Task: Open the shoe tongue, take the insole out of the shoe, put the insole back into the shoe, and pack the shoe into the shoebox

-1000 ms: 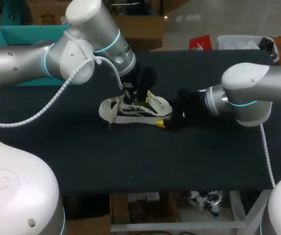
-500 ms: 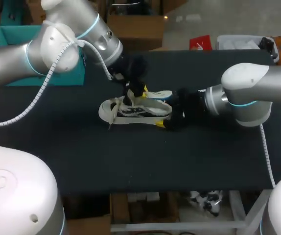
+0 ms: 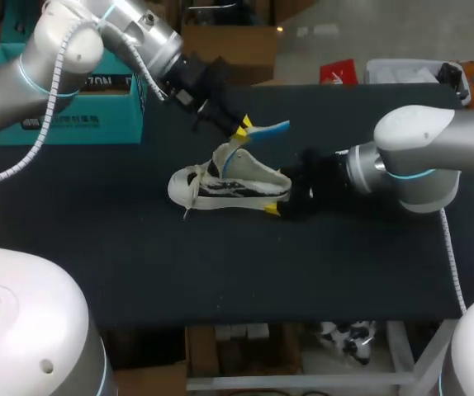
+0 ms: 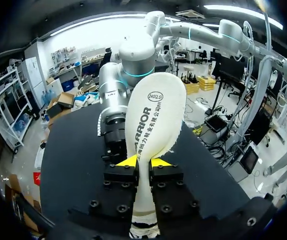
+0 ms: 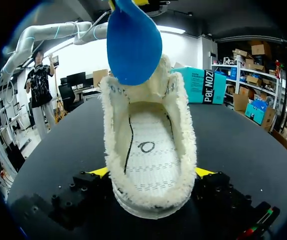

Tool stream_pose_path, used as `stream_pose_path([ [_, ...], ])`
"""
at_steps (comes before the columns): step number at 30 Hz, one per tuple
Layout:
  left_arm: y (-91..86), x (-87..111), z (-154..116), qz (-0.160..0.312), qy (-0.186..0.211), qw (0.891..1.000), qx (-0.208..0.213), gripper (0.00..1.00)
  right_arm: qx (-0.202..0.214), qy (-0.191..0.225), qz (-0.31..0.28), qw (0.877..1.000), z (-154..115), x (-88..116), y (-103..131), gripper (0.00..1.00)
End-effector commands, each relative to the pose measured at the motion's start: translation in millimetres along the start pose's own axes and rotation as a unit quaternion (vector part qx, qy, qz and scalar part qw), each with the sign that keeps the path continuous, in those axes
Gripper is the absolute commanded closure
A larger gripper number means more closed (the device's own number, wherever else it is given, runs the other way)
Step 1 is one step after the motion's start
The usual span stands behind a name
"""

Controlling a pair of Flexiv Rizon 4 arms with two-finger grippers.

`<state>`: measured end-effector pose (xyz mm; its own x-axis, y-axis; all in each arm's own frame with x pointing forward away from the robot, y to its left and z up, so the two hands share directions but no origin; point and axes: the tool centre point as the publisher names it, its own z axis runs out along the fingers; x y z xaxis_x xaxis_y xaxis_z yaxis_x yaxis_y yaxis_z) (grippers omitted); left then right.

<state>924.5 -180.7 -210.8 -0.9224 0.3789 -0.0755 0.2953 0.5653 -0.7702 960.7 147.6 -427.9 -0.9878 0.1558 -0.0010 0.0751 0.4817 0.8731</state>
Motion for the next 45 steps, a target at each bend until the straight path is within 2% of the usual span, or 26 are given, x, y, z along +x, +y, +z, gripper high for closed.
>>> stream_pose_path([
  [1,-2.1,-6.0,-9,0.008,0.058,0.998,0.038,1.0,0.02,-0.002,0.008,1.0,-17,3,2,0.0],
  [7,-9.0,-6.6,-26,0.017,0.124,0.989,0.081,1.0,0.068,-0.006,0.023,0.997,-45,1,9,0.0],
  [11,-8.3,-4.7,-41,0.017,0.154,0.982,0.104,1.0,0.098,-0.009,0.01,0.995,-63,-2,25,0.0],
  [16,0.4,2.5,-66,0.006,0.161,0.979,0.125,1.0,0.149,-0.005,-0.018,0.989,-72,-10,58,0.0],
  [25,12.2,24.9,-111,0.026,0.183,0.968,0.172,1.0,0.23,0.007,-0.05,0.972,-70,-24,96,0.0],
  [30,17.9,35.8,-126,0.029,0.171,0.968,0.183,1.0,0.263,0.016,-0.068,0.962,-59,-29,109,0.0],
  [35,31.2,45.6,-141,0.013,0.151,0.968,0.199,1.0,0.287,0.023,-0.08,0.954,-47,-31,117,0.0],
  [45,71.6,66.2,-168,-0.071,0.1,0.972,0.199,1.0,0.375,0.03,-0.088,0.922,-19,-28,131,0.0],
])
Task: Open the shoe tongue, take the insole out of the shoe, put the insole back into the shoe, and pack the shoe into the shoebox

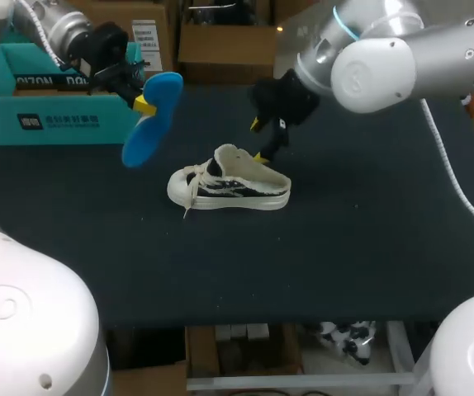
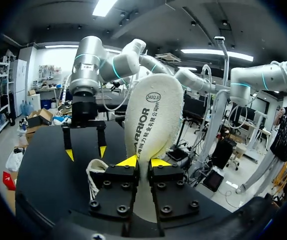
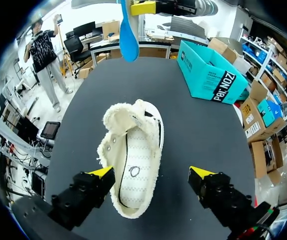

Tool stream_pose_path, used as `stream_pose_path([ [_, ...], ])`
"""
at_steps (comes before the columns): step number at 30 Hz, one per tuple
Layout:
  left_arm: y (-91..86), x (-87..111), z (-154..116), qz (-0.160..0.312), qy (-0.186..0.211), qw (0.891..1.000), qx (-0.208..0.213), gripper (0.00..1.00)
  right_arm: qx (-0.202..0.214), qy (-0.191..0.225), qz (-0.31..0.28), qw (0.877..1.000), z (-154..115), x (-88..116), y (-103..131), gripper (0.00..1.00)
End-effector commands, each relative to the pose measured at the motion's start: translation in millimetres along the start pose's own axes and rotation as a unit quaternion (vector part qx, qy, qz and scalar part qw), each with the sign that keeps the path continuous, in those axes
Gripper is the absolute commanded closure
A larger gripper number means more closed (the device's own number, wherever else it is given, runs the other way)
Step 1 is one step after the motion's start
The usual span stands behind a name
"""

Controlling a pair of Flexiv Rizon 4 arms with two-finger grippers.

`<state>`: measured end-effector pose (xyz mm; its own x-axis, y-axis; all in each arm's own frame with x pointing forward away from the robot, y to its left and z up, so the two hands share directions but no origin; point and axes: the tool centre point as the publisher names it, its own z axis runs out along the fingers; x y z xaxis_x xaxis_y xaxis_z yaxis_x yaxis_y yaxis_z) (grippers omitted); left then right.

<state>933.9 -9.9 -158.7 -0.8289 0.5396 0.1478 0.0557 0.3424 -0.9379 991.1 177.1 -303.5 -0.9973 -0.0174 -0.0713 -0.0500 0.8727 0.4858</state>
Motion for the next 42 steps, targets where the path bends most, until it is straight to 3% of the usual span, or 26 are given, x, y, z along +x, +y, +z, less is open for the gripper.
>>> stream_pose_path([
  [1,14.7,17.4,-11,-0.013,-0.037,0.999,0.03,1.0,0.119,0.003,-0.001,0.993,9,-4,12,0.0],
  [9,39.2,33.8,-23,-0.045,-0.064,0.996,0.038,1.0,0.193,-0.003,0.019,0.981,30,-5,14,0.0],
  [19,57.3,46.9,-33,-0.063,-0.082,0.993,0.049,1.0,0.23,-0.008,0.043,0.972,45,-6,10,0.02],
  [21,59.8,48.1,-33,-0.067,-0.085,0.993,0.051,1.0,0.228,-0.008,0.044,0.973,47,-7,9,0.17],
  [22,61.1,48.7,-34,-0.069,-0.086,0.993,0.052,1.0,0.23,-0.011,0.048,0.972,48,-8,8,0.51],
  [23,62.2,49.4,-34,-0.071,-0.087,0.992,0.054,1.0,0.229,-0.012,0.049,0.972,49,-8,8,0.69],
  [24,63.2,50.0,-35,-0.072,-0.089,0.992,0.054,1.0,0.228,-0.013,0.049,0.972,49,-8,7,1.0],
  [42,70.5,40.5,-36,-0.083,-0.078,0.992,0.057,1.0,0.26,-0.019,0.086,0.961,48,3,5,1.0],
])
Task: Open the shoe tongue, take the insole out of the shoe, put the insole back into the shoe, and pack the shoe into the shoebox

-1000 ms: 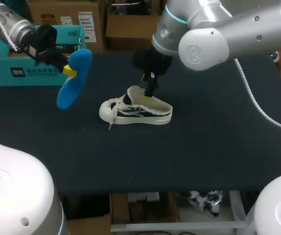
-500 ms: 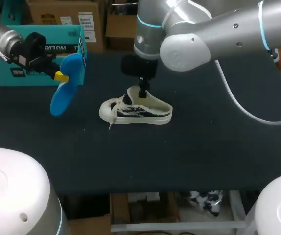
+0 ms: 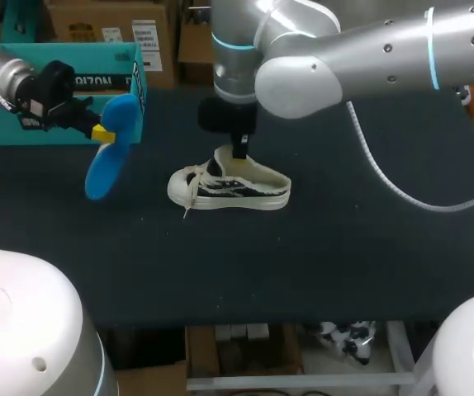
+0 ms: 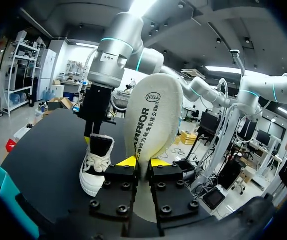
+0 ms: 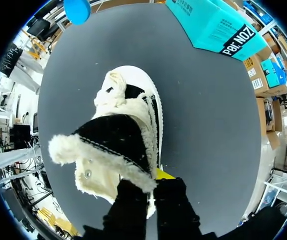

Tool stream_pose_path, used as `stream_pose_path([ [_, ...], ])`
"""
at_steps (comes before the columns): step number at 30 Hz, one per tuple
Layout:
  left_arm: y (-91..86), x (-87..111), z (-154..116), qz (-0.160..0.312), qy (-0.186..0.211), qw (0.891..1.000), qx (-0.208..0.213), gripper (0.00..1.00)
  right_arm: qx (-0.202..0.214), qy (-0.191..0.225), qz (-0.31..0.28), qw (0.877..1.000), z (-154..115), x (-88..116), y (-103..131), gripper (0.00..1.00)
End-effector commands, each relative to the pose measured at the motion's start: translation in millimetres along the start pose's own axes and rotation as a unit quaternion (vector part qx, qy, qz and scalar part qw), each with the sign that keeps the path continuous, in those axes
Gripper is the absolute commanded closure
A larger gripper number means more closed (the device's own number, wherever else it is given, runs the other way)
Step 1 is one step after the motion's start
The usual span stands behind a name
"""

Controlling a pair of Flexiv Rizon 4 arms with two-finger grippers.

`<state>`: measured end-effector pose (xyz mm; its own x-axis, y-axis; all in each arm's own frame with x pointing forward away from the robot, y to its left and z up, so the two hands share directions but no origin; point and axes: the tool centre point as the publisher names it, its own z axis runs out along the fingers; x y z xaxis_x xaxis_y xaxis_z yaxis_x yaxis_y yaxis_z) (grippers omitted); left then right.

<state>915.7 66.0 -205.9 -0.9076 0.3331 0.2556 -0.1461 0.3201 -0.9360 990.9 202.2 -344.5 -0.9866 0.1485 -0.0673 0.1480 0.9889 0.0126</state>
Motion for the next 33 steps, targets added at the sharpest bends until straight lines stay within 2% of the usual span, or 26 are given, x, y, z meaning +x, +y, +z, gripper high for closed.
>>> stream_pose_path([
  [1,-1.3,-11.2,1,0.001,0.016,1.0,-0.003,1.0,0.011,0.002,0.013,1.0,-3,2,2,1.0],
  [6,-7.7,-25.9,8,0.004,0.043,0.999,-0.01,1.0,0.0,0.011,0.063,0.998,-11,6,-9,1.0],
  [12,-21.1,-43.8,17,0.019,0.085,0.996,-0.02,1.0,-0.019,0.017,0.152,0.988,-24,20,-23,1.0],
  [16,-29.9,-56.8,25,0.031,0.119,0.992,-0.028,1.0,-0.039,0.017,0.233,0.971,-32,34,-33,1.0],
  [24,-46.8,-79.0,42,0.057,0.19,0.979,-0.042,1.0,-0.085,0.005,0.35,0.933,-46,59,-42,1.0],
  [33,-56.7,-97.1,53,0.068,0.246,0.966,-0.052,1.0,-0.138,0.0,0.433,0.891,-45,76,-42,1.0],
])
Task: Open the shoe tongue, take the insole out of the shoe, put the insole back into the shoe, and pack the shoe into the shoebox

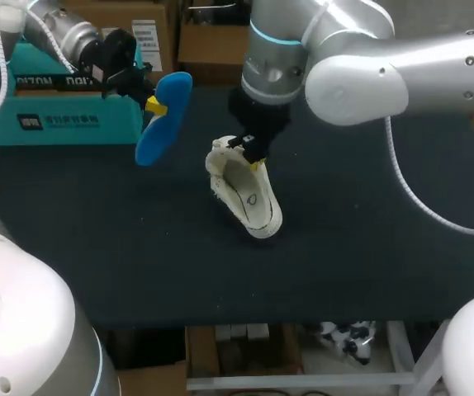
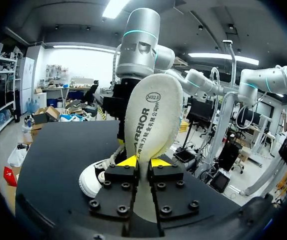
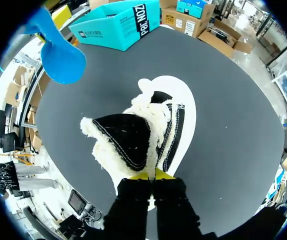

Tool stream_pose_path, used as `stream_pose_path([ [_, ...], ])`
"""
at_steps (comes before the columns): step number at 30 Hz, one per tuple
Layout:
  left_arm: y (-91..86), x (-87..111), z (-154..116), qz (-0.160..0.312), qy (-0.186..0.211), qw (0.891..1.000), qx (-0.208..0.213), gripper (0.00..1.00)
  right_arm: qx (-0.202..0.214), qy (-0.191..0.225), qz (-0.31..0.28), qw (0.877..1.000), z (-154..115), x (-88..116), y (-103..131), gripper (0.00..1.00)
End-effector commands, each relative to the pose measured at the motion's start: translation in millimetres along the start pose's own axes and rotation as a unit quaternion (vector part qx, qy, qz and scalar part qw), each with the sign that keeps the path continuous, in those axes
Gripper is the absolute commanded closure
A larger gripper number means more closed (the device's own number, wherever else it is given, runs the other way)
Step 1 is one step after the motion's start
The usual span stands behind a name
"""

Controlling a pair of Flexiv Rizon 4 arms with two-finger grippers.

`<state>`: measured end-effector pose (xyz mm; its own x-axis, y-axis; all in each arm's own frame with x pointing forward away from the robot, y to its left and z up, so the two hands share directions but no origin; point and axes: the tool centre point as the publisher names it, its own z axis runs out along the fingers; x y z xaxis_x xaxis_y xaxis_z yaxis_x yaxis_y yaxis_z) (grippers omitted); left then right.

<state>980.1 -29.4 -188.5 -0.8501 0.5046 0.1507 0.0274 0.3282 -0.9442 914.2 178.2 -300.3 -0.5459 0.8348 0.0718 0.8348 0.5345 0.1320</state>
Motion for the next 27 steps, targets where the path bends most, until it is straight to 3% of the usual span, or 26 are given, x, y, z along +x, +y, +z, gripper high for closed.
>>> stream_pose_path([
  [1,1.7,-12.1,-5,0.002,0.178,0.984,0.003,1.0,-0.098,0.007,0.027,0.995,6,-1,-11,1.0],
  [6,3.4,-17.7,-8,0.004,0.19,0.982,0.003,1.0,-0.115,0.011,0.058,0.992,19,3,-6,1.0],
  [13,8.1,-21.2,-12,0.006,0.197,0.98,0.004,1.0,-0.119,0.018,0.079,0.99,32,-7,-1,1.0],
  [27,7.6,-20.4,-9,0.003,0.194,0.981,0.003,1.0,-0.102,0.013,0.101,0.99,24,-34,-15,1.0],
])
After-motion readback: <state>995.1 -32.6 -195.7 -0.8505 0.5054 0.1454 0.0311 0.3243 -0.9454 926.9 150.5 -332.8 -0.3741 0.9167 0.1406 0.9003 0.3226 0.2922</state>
